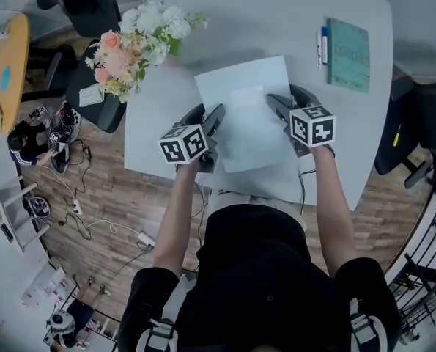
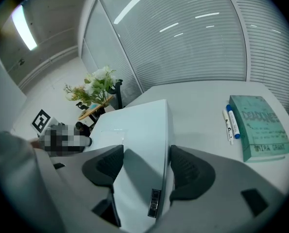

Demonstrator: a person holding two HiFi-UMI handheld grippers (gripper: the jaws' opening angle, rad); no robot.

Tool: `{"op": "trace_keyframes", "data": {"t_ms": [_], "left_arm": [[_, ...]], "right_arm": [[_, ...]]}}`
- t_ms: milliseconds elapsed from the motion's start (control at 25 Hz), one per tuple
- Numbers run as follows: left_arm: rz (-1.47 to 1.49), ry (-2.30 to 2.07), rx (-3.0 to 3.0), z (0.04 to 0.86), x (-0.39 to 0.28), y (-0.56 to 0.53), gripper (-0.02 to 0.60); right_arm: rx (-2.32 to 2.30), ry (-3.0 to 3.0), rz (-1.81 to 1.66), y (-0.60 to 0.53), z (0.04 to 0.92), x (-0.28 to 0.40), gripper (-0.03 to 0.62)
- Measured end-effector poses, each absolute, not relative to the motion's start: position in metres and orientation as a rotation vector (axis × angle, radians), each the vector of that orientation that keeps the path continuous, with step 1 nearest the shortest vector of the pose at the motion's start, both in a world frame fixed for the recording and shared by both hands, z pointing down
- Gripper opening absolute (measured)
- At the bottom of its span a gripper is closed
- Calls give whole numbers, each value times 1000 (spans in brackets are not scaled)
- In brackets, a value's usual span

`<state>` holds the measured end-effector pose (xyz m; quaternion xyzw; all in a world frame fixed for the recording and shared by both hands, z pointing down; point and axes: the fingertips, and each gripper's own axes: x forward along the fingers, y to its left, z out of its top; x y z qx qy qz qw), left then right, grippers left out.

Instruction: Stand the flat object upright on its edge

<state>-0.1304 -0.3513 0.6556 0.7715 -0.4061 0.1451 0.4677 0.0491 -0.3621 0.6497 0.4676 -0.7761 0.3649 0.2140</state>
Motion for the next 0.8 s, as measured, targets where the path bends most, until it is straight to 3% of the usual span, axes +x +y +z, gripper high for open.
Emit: {"op": "trace_keyframes", "data": {"t_ms": [800], "left_arm": [[315,-1132,1938,601,-105,-258,262]], "right_arm": [[1241,-2294,916,-283,596,77,298]]}}
